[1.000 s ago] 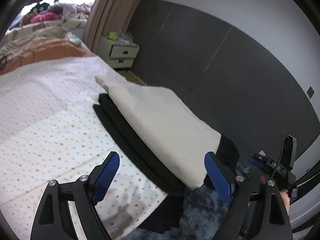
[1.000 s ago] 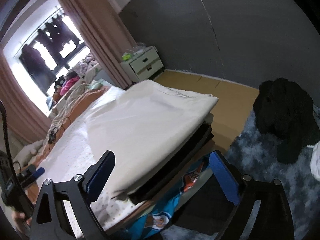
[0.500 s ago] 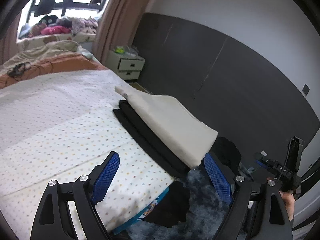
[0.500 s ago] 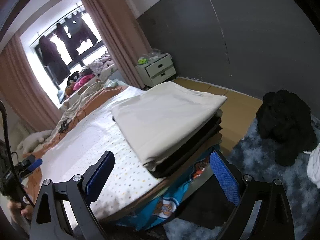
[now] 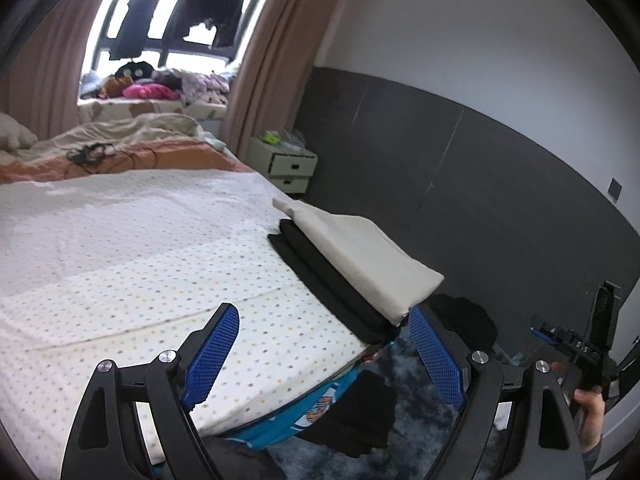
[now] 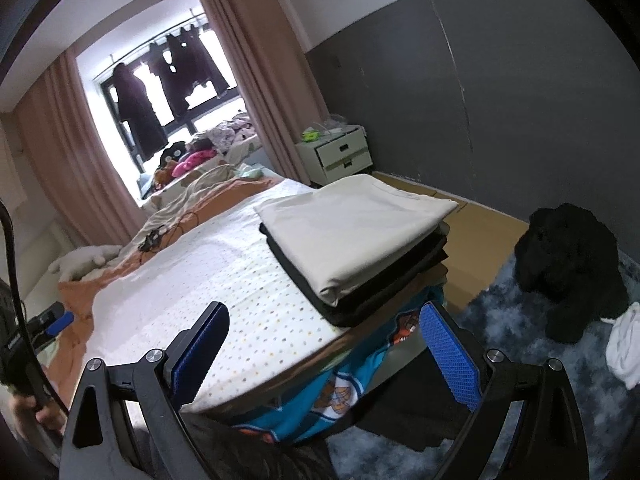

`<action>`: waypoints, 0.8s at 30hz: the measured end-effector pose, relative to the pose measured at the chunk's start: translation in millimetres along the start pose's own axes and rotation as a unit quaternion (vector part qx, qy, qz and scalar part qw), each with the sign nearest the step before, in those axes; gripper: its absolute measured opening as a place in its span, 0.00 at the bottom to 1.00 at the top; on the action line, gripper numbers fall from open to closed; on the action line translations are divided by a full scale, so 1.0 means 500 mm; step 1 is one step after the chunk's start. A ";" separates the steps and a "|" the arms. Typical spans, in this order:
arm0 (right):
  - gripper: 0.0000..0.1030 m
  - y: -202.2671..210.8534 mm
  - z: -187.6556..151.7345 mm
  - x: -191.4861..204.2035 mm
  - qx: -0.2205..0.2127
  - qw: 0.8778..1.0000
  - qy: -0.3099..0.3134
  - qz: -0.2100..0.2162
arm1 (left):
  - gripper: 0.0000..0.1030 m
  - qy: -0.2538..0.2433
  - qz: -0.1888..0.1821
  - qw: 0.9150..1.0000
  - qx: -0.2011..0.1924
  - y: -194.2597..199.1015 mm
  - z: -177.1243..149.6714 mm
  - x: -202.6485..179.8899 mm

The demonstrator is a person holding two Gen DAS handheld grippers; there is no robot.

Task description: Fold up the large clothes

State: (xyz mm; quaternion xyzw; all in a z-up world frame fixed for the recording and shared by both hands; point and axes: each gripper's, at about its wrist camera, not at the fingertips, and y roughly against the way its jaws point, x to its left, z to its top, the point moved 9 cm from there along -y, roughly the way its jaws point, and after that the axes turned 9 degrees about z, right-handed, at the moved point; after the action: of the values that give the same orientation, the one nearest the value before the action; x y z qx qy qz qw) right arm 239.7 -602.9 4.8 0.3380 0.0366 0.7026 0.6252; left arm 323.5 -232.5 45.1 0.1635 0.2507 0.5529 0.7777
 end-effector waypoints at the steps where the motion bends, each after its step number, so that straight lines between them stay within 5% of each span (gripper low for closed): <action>1: 0.94 0.006 -0.007 0.004 0.000 1.000 0.003 0.002 | 0.85 -0.001 0.004 1.000 -0.004 0.012 -0.005 0.002; 24: 0.94 0.163 -0.152 0.130 -0.028 0.995 0.080 0.045 | 1.00 -0.007 0.053 0.995 -0.080 0.277 -0.187 0.018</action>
State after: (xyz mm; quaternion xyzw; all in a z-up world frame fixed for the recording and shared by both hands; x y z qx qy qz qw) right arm 131.4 -533.8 12.9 0.2641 0.0513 0.7556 0.5973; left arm 164.9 -179.7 39.9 0.1176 0.1916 0.6104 0.7595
